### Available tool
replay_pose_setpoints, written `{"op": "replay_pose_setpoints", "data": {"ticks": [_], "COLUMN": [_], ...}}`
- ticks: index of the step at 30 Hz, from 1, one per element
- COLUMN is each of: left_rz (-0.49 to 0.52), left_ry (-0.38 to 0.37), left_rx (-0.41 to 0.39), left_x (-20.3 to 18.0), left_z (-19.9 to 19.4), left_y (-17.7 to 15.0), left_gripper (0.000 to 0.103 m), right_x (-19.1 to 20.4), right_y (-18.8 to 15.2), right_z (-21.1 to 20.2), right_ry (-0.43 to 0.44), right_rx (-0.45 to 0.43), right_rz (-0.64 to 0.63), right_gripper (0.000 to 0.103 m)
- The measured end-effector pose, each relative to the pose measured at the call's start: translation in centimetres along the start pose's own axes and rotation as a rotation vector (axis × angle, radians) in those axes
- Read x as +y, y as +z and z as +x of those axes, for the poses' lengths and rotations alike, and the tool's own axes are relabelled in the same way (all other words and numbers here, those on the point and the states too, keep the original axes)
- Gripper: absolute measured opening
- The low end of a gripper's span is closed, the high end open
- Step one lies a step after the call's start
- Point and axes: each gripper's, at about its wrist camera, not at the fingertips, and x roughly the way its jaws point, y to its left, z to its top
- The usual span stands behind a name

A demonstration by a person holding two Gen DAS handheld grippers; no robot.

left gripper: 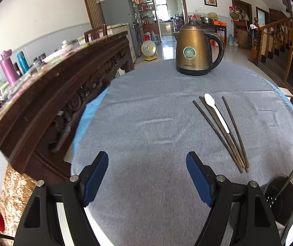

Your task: Organize utensils

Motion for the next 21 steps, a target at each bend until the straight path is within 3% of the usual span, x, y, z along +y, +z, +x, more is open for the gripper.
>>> {"op": "replay_pose_setpoints", "data": {"ticks": [5,12,19,21], "left_rz": [-0.064,-0.105,-0.113,-0.113], "left_ry": [-0.098,-0.174,-0.249,-0.253], "left_rx": [0.054,0.132,0.214,0.233], "left_x": [0.8,0.2,-2.2,-2.9], "left_z": [3.0,8.9,15.2,16.8], "left_y": [1.0,3.2,7.0,8.1], "left_gripper": [0.079,0.079,0.078,0.071], "right_x": [-1.2,-1.4,2.5,4.0], "right_y": [2.2,6.8,10.0,10.9], "right_z": [3.8,12.4,19.4,21.8], "right_ry": [0.006,0.097,0.117,0.103], "right_rx": [0.067,0.268,0.356,0.385], "right_rz": [-0.011,-0.008,-0.029,-0.044], "right_gripper": [0.062,0.062,0.062,0.062]}}
